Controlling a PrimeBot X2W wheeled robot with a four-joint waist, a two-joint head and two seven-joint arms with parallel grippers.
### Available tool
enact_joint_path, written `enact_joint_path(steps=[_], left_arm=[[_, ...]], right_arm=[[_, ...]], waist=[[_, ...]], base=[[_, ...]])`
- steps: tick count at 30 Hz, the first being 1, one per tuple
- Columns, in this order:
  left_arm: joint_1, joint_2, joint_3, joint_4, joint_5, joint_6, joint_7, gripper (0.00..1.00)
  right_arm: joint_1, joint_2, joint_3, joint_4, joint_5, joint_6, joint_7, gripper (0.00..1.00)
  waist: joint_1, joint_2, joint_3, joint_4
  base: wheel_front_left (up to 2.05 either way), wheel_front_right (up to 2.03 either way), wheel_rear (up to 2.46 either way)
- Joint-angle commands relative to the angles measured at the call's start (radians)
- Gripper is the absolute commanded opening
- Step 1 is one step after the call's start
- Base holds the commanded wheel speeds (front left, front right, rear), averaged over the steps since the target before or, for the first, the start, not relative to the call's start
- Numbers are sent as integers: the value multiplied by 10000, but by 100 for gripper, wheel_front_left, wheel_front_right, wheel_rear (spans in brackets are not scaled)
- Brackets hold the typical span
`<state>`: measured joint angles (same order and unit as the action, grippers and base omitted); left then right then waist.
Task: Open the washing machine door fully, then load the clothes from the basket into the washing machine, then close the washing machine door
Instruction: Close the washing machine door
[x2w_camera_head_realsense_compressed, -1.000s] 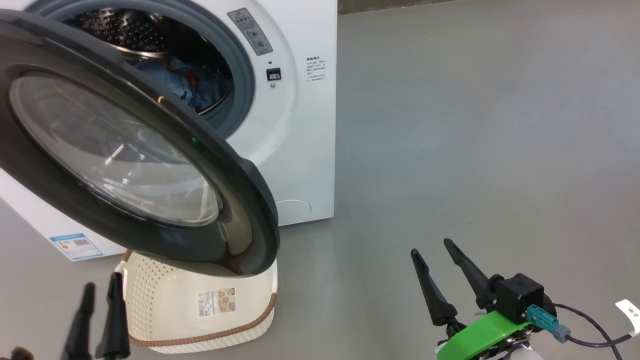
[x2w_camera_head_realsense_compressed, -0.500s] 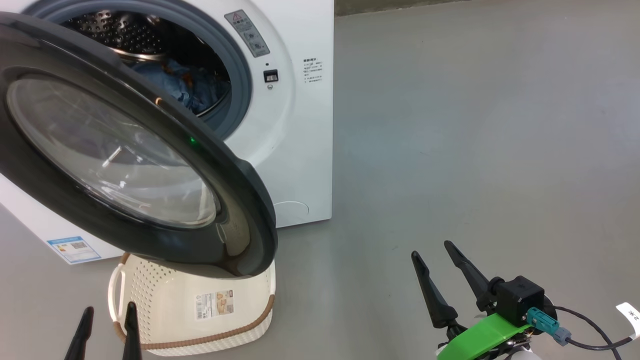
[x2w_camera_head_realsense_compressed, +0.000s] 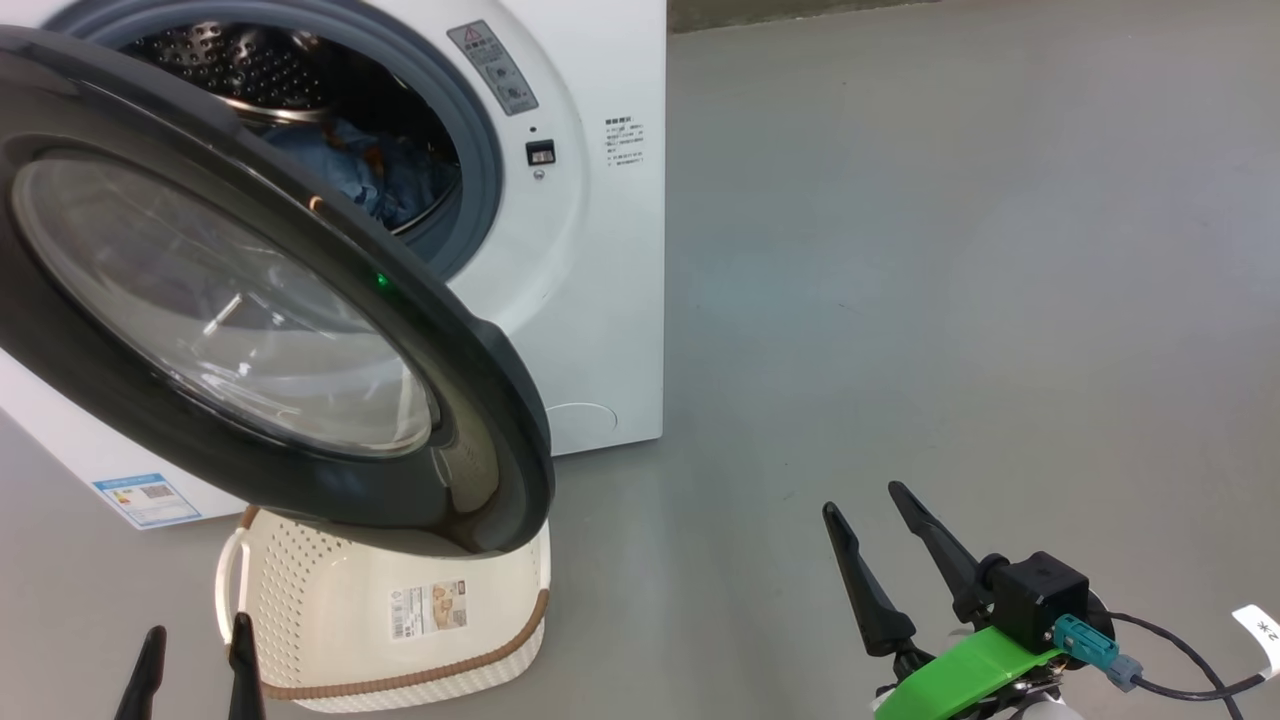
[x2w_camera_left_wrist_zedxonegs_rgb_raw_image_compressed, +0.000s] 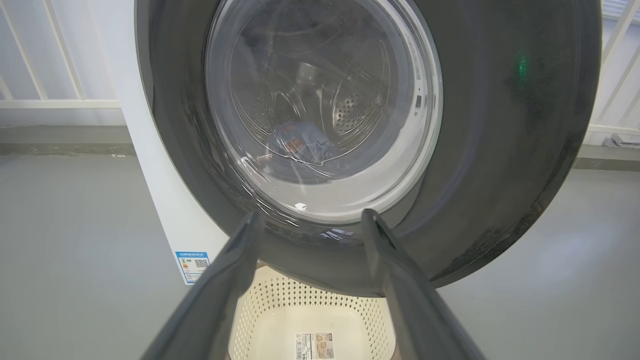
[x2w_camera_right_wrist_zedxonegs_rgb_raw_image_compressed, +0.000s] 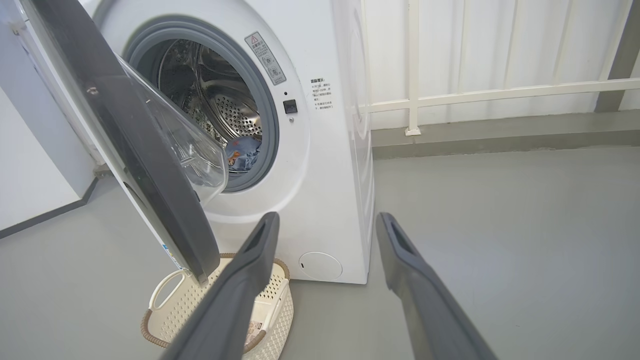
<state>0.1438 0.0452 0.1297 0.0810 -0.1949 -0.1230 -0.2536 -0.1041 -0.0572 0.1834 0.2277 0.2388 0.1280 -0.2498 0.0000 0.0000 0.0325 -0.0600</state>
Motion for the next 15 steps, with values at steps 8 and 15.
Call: enact_joint_path(steps=[8,15], left_arm=[[-232,54,341,-161,4,65,-81,100],[-223,52,259,-265,-103,118,-82,100]], right_arm=[[-137,70,229,-223,-122,27,-120,100],[-122,70,190,-142,-107,27,-120,45]], waist=[[0,0,-20,13],[0,0,-9,55]], base=[[0,0,0],[0,0,0]])
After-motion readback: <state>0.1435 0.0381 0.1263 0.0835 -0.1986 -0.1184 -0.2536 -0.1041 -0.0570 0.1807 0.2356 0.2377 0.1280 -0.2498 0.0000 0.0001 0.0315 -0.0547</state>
